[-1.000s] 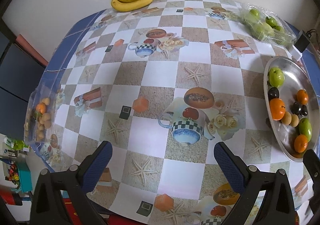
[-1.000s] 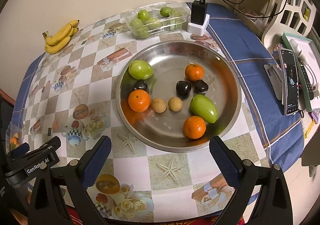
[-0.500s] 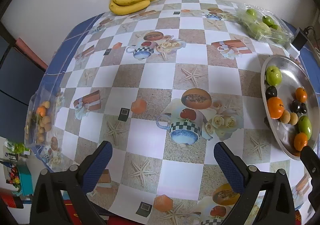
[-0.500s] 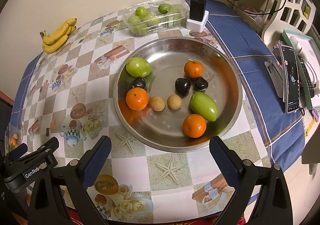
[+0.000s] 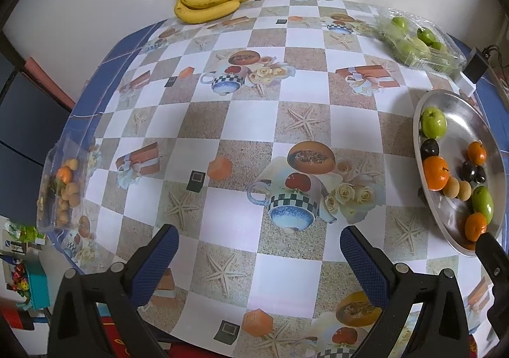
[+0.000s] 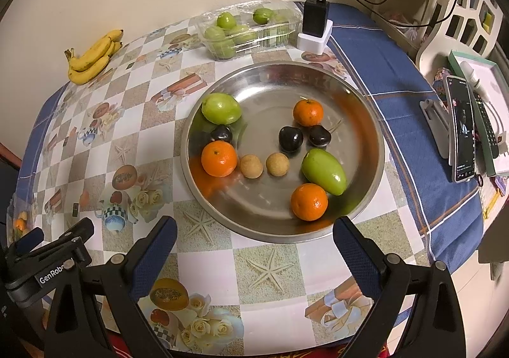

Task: Organize fruits

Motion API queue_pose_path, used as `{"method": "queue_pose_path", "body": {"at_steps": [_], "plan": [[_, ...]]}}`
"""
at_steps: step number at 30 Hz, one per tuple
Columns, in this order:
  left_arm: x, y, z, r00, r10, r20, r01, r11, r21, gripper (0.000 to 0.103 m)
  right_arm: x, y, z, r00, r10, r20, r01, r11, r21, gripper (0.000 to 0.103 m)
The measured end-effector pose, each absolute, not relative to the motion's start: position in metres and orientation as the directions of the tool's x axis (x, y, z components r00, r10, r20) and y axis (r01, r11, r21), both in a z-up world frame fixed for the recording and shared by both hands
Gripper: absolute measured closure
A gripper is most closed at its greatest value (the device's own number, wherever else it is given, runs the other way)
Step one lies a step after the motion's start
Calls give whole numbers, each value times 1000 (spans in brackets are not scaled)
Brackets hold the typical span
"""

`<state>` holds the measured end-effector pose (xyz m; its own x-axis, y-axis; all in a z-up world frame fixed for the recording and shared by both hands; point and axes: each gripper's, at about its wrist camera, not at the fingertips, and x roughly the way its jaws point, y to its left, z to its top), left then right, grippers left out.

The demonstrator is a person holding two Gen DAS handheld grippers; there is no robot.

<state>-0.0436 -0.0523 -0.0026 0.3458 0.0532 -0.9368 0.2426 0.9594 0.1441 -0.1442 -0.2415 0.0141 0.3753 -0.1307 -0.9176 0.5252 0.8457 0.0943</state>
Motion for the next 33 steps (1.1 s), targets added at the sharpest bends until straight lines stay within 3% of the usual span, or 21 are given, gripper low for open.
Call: {"method": "queue_pose_path", "body": {"at_steps": [33], "plan": [[-47, -55, 2, 362, 45, -931, 243, 960, 141, 0, -144, -241, 14, 375, -132, -918, 526, 845, 93, 4]]}}
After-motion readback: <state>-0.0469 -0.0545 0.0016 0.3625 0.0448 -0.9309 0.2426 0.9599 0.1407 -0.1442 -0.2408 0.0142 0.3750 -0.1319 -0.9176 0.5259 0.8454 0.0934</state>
